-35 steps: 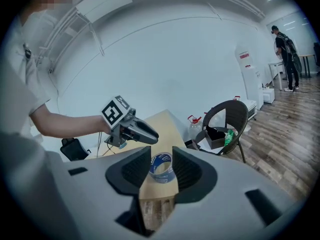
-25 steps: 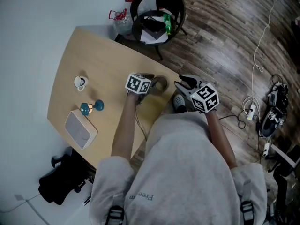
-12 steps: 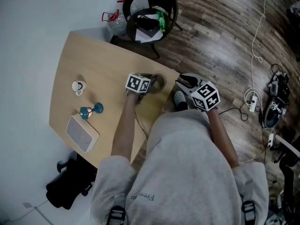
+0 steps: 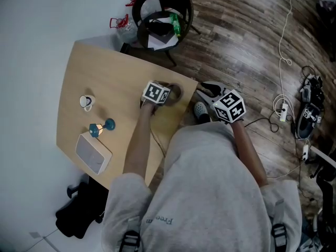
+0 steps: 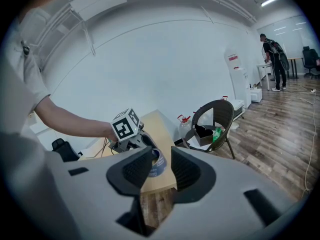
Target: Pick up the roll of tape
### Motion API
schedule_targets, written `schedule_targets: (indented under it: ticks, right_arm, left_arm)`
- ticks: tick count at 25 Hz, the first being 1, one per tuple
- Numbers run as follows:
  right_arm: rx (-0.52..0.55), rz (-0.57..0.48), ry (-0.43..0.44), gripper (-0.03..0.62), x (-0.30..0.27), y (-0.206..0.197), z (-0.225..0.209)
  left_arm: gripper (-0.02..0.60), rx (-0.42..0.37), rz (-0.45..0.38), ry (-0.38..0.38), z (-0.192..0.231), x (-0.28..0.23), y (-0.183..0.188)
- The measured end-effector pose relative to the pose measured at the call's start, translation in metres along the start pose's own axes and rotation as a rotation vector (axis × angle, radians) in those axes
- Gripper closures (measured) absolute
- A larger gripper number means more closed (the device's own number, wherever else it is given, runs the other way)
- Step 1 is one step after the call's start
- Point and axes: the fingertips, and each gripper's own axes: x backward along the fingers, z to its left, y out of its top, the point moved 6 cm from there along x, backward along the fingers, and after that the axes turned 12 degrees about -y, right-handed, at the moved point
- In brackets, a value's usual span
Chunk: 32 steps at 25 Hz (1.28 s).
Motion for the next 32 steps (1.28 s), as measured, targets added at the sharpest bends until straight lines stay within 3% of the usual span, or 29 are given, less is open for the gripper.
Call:
schedule_targets:
  ticks: [8, 17, 24, 29, 32]
  right_arm:
    - [0.009, 0.024, -0.007, 0.482, 0.0, -0.003, 0.0]
    - [0.029, 0.046, 0.014, 0.484, -0.01, 0.0, 0.004]
    - [0.056, 0.06, 0.012, 0.485, -0.012, 0.003, 0.006]
    - [0.074, 0.06, 0.003, 0.488, -0.013, 0.005, 0.007]
    - [0.072, 0.056, -0.001, 0.488, -0.013, 0.007, 0.007]
  left_arm:
    - [0.537, -0.015, -0.003, -0.003, -0.002, 0.002, 0.0]
    - [0.541, 0.043, -0.084, -0.003, 0.005, 0.01, -0.006]
    - [0.541, 0.14, -0.238, 0.011, 0.011, 0.031, -0.006]
    - [0.541, 0.252, -0.359, -0.044, 0.014, 0.032, -0.015]
    - [0.541, 0.264, -0.391, -0.042, 0.013, 0.034, -0.018]
